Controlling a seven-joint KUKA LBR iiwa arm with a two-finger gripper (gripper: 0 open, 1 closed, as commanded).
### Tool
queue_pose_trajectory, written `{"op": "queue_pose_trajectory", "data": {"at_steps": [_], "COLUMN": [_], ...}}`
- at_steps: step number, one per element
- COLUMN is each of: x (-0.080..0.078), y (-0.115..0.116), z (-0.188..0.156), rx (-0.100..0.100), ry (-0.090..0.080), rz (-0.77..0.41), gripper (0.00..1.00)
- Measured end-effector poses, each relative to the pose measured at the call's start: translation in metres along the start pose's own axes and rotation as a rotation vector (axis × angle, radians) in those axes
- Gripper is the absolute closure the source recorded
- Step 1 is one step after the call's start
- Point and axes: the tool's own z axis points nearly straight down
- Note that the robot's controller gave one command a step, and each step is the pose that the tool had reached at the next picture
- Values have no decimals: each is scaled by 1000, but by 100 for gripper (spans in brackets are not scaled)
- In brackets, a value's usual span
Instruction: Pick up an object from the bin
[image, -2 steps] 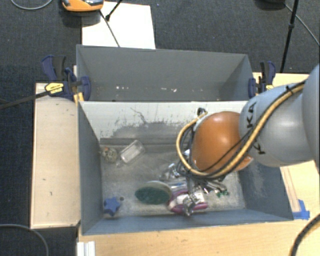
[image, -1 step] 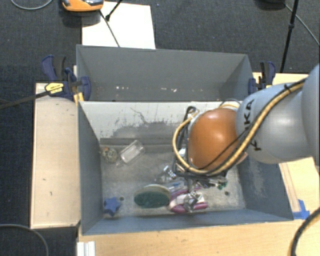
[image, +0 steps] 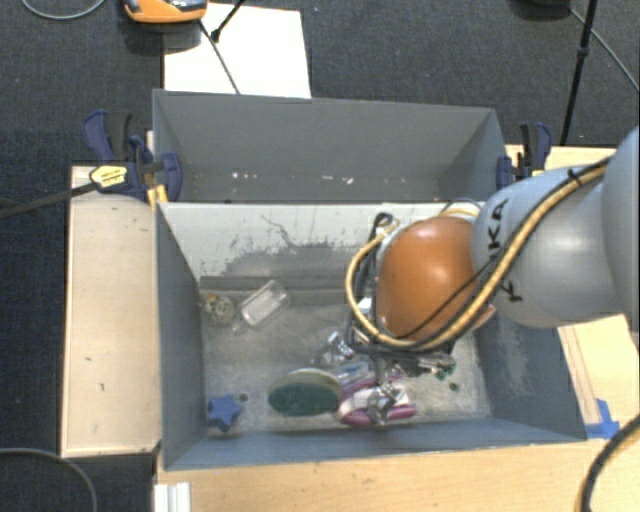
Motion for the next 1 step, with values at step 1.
{"op": "queue_pose_trajectory", "data": {"at_steps": [1], "x": [-13], "y": [-15], "z": [-162], "rx": [8], "ry": [-10], "rz": [-353], "gripper": [100]}}
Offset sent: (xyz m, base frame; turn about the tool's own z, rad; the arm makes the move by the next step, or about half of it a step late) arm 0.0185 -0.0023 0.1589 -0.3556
